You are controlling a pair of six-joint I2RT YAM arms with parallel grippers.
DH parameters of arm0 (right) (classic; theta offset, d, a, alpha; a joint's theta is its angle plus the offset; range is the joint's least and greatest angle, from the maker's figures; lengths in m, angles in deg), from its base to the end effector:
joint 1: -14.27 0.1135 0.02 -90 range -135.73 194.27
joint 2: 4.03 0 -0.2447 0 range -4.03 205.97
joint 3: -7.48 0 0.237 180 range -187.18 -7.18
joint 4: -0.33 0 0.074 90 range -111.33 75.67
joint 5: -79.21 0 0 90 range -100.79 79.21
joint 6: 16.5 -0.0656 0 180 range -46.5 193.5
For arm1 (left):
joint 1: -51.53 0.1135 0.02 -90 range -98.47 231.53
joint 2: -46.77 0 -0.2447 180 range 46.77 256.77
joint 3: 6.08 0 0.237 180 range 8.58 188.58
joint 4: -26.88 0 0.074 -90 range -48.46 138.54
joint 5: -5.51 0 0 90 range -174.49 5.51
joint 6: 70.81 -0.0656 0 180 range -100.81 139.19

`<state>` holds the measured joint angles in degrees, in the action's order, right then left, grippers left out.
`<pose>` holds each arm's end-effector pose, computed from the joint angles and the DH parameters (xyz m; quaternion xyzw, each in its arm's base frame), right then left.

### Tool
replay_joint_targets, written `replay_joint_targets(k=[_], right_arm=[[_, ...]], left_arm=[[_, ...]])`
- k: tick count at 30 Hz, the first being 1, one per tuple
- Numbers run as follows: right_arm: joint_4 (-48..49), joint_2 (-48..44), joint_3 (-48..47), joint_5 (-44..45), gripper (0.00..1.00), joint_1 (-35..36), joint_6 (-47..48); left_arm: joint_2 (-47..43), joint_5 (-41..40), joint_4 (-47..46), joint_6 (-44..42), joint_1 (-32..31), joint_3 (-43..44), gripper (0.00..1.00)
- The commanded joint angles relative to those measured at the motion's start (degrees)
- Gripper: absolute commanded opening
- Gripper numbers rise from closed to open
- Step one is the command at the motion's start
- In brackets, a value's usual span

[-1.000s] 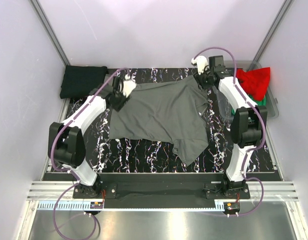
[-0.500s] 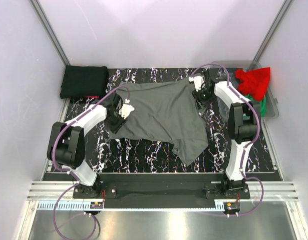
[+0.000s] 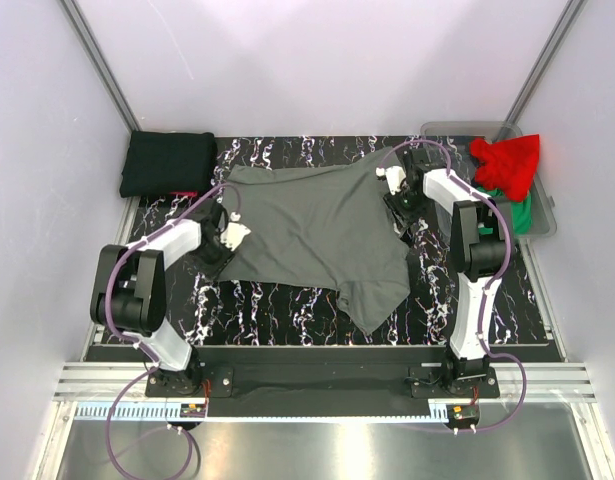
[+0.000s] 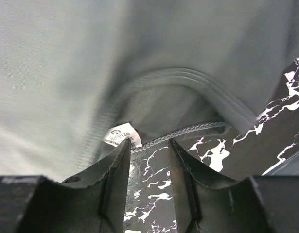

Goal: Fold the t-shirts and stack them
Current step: Flatten the tshirt out

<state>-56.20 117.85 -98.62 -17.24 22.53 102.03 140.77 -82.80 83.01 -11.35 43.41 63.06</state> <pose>0.4142 0.0676 0.1242 -0.3195 0.9334 0.0277 0.1609 0.2709 -0.0406 0.1201 0.3310 0.9402 0.0008 0.0799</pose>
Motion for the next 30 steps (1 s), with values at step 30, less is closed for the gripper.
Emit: replay_joint_targets(k=[30], right_arm=[[-5.3, -21.8, 7.4, -8.2, 0.44, -0.1, 0.4]], left_arm=[[-15.3, 2.9, 0.8, -1.2, 2.2, 7.8, 0.34]])
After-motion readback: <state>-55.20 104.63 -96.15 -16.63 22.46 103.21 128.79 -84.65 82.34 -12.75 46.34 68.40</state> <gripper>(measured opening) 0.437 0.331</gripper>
